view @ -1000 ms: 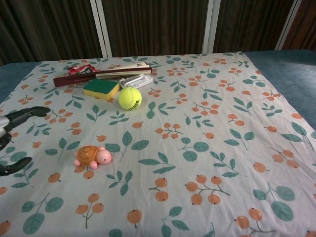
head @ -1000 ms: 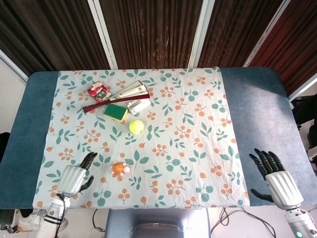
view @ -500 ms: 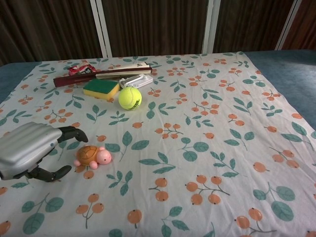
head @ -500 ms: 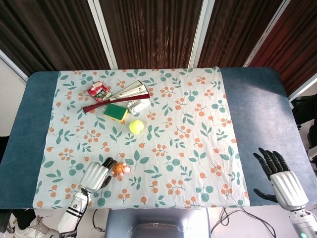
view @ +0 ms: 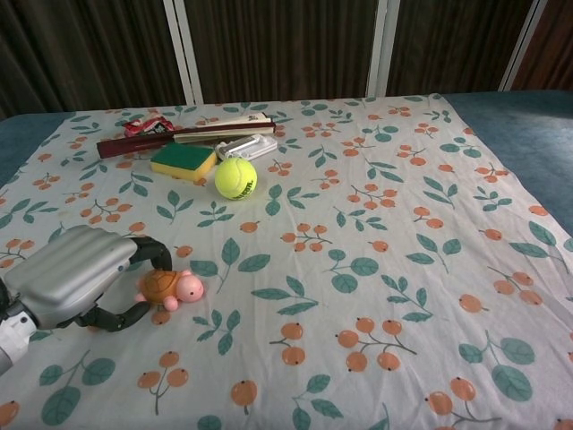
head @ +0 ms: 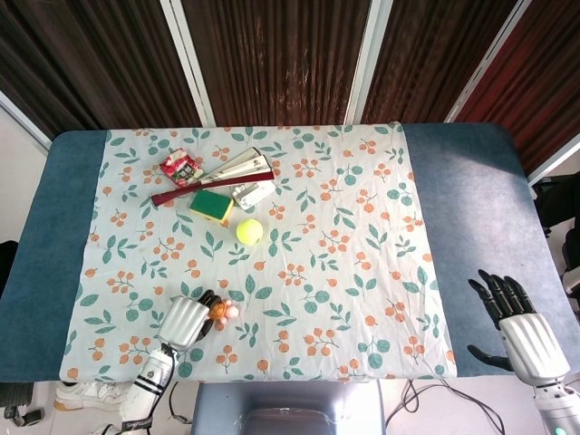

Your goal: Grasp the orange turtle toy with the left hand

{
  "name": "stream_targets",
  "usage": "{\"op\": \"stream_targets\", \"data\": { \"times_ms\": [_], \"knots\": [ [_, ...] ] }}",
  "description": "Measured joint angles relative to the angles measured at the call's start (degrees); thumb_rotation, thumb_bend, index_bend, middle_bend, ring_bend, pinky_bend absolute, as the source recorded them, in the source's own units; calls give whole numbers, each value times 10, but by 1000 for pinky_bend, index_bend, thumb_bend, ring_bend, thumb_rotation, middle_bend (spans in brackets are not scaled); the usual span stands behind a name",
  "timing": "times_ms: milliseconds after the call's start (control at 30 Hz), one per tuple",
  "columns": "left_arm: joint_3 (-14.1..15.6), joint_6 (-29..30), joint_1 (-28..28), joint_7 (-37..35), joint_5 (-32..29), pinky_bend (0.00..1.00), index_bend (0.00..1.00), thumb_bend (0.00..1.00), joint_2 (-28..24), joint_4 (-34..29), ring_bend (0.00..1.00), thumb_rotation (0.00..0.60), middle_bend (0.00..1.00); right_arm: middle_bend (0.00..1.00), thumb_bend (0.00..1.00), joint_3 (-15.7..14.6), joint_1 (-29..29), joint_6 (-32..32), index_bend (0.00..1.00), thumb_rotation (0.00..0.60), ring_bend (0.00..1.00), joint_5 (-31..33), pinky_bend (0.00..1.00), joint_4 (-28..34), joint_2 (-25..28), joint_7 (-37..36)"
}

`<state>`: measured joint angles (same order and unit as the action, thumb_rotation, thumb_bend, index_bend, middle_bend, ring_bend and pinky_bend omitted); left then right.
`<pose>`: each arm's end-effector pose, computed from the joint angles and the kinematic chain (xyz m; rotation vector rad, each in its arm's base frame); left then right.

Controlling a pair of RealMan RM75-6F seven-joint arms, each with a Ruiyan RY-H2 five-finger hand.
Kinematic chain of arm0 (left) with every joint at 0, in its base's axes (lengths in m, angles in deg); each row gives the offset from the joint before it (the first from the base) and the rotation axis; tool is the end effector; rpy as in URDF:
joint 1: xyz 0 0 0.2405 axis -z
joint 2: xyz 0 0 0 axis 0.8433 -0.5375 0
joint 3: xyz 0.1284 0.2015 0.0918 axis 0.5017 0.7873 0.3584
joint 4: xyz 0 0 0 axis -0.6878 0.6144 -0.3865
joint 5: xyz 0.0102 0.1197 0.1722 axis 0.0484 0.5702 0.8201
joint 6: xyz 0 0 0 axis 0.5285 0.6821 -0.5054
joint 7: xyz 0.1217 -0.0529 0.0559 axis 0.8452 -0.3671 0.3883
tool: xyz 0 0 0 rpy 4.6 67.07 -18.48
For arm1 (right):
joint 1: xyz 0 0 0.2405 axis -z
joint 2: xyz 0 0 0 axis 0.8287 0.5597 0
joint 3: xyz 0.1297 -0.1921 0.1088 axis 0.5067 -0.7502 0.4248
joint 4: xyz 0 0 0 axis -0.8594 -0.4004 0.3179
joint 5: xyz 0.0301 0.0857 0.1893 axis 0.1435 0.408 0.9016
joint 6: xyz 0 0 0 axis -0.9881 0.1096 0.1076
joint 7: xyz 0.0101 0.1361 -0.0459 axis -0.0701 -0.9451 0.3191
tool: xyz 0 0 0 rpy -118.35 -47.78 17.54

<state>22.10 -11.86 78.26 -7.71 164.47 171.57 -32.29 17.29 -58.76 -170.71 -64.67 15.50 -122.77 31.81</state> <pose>-0.2078 0.2338 -0.0687 -1.8665 -0.6738 -0.8717 -0.2899 -0.1444 0.1648 1.5816 -0.8906 0.9151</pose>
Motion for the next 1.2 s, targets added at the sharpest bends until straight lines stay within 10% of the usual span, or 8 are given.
{"op": "stream_targets", "data": {
  "times_ms": [167, 600, 767, 900, 1200],
  "knots": [
    [-2, 23, 1, -7, 8, 1000, 855, 501, 25, 43, 1000, 600, 813, 0, 81, 0, 1, 0, 0, 600, 0, 0, 0, 0, 1, 0],
    [1, 56, 8, -38, 20, 1000, 867, 497, 54, 97, 1000, 600, 834, 0, 81, 0, 2, 2, 0, 600, 0, 0, 0, 2, 2, 2],
    [8, 66, 10, -50, 31, 1000, 658, 434, 52, 105, 1000, 600, 671, 0, 81, 0, 2, 2, 0, 600, 0, 0, 0, 2, 2, 3],
    [12, 62, 11, -54, 31, 1000, 296, 395, 44, 99, 1000, 600, 381, 0, 81, 0, 2, 3, 0, 600, 0, 1, 0, 3, 2, 3],
    [23, 42, 15, -44, 28, 1000, 194, 392, 12, 50, 1000, 600, 144, 0, 81, -1, 4, 4, 0, 600, 0, 1, 0, 5, 2, 6]
  ]
}}
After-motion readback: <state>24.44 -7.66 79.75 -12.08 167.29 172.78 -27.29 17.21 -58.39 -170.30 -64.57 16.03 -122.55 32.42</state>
